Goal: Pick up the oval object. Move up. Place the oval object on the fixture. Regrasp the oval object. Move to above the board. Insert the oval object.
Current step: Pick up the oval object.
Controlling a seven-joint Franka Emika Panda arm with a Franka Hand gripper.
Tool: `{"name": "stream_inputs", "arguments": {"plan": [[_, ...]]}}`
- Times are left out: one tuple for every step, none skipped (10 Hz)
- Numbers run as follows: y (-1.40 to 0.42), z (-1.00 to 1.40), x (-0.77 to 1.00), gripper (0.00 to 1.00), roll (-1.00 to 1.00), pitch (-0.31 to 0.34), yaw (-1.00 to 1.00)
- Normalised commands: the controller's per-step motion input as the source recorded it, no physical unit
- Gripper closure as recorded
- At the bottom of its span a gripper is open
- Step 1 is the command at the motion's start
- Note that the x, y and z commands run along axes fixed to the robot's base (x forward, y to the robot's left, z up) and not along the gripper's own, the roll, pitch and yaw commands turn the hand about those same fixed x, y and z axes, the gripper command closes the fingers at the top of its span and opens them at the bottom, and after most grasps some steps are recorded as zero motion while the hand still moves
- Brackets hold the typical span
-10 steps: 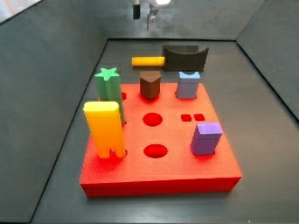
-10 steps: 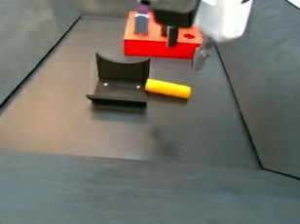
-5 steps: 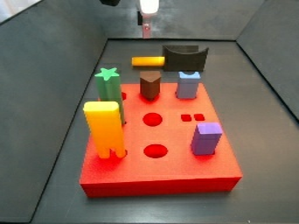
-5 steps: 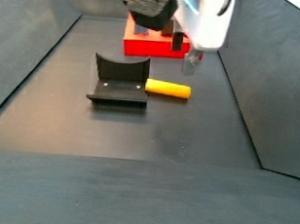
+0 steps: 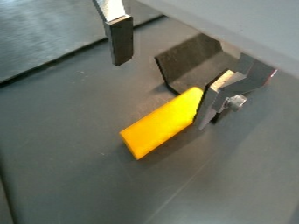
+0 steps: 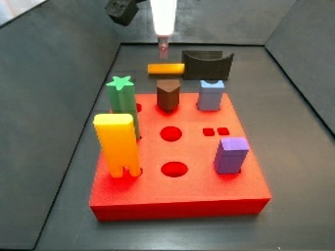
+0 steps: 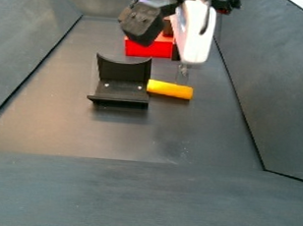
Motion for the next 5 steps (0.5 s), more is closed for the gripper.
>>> {"name": "stream_inputs", "arguments": {"plan": [[-0.03,-0.19,0.0,0.0,-0.18,0.0,-0.85],[0.0,-0.27,0.02,0.0,-0.23,0.0,-0.78],[0.0,-0.37,0.05,0.0,-0.26,0.0,-0.71],[0.0,-0.46,0.04,0.0,-0.22,0.006,-0.36],[0.0,-0.44,0.13,0.0,-0.22,0.006,-0.21]]}}
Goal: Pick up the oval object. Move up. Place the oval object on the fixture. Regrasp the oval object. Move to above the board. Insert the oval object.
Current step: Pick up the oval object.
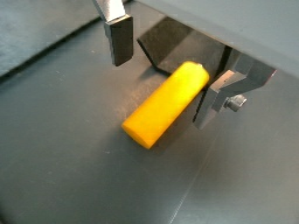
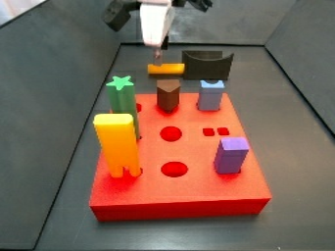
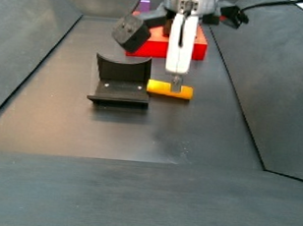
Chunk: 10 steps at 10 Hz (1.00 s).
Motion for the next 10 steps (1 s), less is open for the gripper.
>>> {"name": "stream_inputs", "arguments": {"plan": [[0.0,-0.41,0.15,0.0,-0.24,0.011,-0.14],[0.0,-0.31,0.17,0.0,-0.25,0.026,-0.17],[0.0,-0.29,0.16,0.0,-0.23,0.023,-0.19],[0.0,-0.27,0.1,0.0,-0.23,0.019,-0.18],[0.03,-0.12,0.11,0.0,-0.27,0.013,-0.18],[0.06,-0.06,0.07,0.0,-0.31,0.0,-0.16],[0.12,-0.14,0.0,0.0,-0.38,-0.05,0.0],[0.04,-0.23,-0.1,0.0,-0.3,-0.096,0.07],[0.0,-0.32,-0.13,0.0,-0.25,-0.087,0.11],[0.0,-0.39,-0.12,0.0,-0.23,-0.071,0.13]]}}
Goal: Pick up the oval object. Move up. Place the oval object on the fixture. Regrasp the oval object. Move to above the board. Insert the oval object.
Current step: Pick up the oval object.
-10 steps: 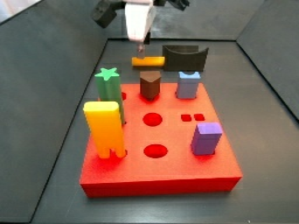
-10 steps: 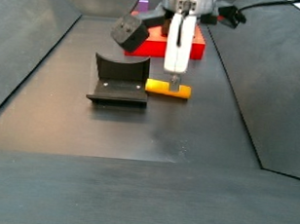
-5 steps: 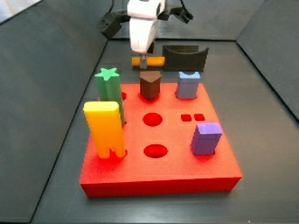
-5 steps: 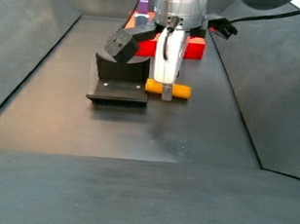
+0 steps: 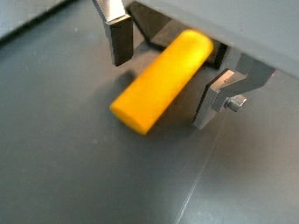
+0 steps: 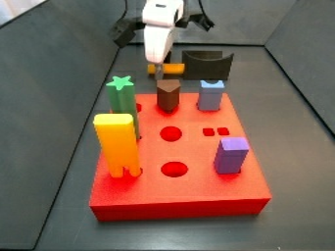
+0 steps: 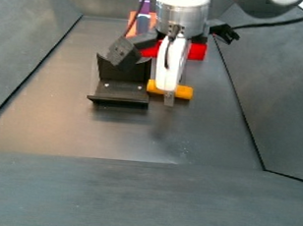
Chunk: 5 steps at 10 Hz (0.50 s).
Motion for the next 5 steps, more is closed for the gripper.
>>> {"name": "stream_inputs", "arguments": {"plan": [[0.01,-0.27,-0.1,0.0,-0.24,-0.083,0.11],[0.03,-0.08,-0.1,0.0,-0.27,-0.114,0.01],[0.0,-0.11,-0.1,0.0,-0.21,-0.109,0.01],[0.0,-0.06,-0.05,0.0,-0.03,-0.049,0.09],[0.0,0.0,0.0,0.0,0.0,0.0,0.0]]}}
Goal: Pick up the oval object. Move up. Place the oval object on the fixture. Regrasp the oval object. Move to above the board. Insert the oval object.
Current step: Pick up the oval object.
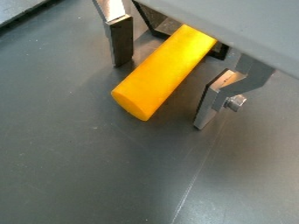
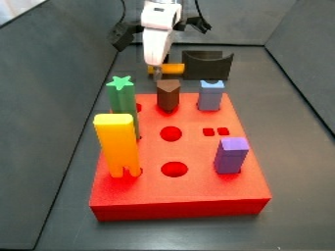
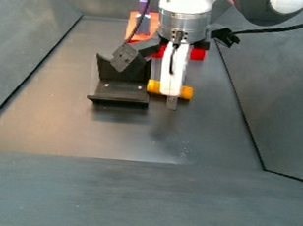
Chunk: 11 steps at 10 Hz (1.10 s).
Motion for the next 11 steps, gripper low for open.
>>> {"name": "stream_inputs", "arguments": {"plan": [[0.0,0.0,0.0,1.0,0.0,0.0,0.0],[0.0,0.0,0.0,1.0,0.0,0.0,0.0],[0.0,0.0,0.0,1.0,0.0,0.0,0.0],[0.0,0.0,0.0,1.0,0.0,0.0,0.0],[0.0,0.0,0.0,1.0,0.0,0.0,0.0],[0.0,0.0,0.0,1.0,0.0,0.0,0.0],[0.0,0.0,0.0,1.0,0.0,0.0,0.0],[0.0,0.0,0.0,1.0,0.0,0.0,0.0],[0.0,0.0,0.0,1.0,0.0,0.0,0.0],[0.0,0.0,0.0,1.0,0.0,0.0,0.0],[0.0,0.0,0.0,1.0,0.0,0.0,0.0]]}}
